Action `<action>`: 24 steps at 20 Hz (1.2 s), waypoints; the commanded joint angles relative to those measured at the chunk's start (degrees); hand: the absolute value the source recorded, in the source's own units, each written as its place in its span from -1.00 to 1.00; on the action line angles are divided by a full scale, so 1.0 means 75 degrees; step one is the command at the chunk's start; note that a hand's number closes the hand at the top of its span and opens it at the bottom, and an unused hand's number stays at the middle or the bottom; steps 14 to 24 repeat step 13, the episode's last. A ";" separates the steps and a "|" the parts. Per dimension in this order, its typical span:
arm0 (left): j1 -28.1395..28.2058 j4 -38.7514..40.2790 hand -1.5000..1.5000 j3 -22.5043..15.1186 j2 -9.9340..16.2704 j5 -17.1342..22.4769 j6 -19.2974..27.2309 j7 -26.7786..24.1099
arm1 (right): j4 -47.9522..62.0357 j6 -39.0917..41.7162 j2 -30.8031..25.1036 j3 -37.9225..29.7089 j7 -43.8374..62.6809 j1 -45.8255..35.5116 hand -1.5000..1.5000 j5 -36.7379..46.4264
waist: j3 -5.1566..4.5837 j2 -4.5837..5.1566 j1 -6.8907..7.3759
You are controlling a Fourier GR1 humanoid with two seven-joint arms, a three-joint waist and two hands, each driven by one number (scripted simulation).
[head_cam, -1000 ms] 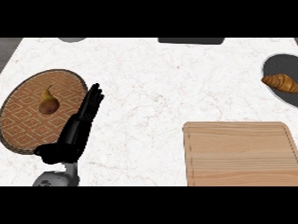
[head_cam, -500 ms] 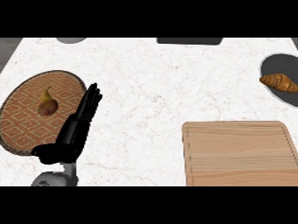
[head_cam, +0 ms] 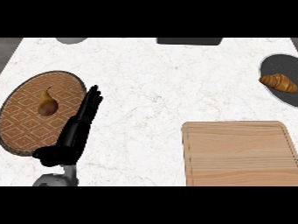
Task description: Pick the croissant from the cutting board and place it in the pan
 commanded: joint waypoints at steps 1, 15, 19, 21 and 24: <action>-0.0003 -0.0160 0.00 -0.0044 -0.0003 -0.0006 0.0020 0.0324 | 0.0036 0.0417 0.0113 0.0116 -0.0822 0.0203 -1.00 0.0075 | -0.0003 -0.0014 0.0009; 0.0042 -0.0294 0.00 -0.0048 0.0012 0.0042 -0.0067 0.0344 | -0.0138 -0.0201 -0.0079 0.0367 -0.1184 0.0225 -1.00 0.0196 | -0.0006 -0.0014 0.0014; 0.0042 -0.0294 0.00 -0.0048 0.0012 0.0042 -0.0067 0.0344 | -0.0138 -0.0201 -0.0079 0.0367 -0.1184 0.0225 -1.00 0.0196 | -0.0006 -0.0014 0.0014; 0.0042 -0.0294 0.00 -0.0048 0.0012 0.0042 -0.0067 0.0344 | -0.0138 -0.0201 -0.0079 0.0367 -0.1184 0.0225 -1.00 0.0196 | -0.0006 -0.0014 0.0014; 0.0042 -0.0294 0.00 -0.0048 0.0012 0.0042 -0.0067 0.0344 | -0.0138 -0.0201 -0.0079 0.0367 -0.1184 0.0225 -1.00 0.0196 | -0.0006 -0.0014 0.0014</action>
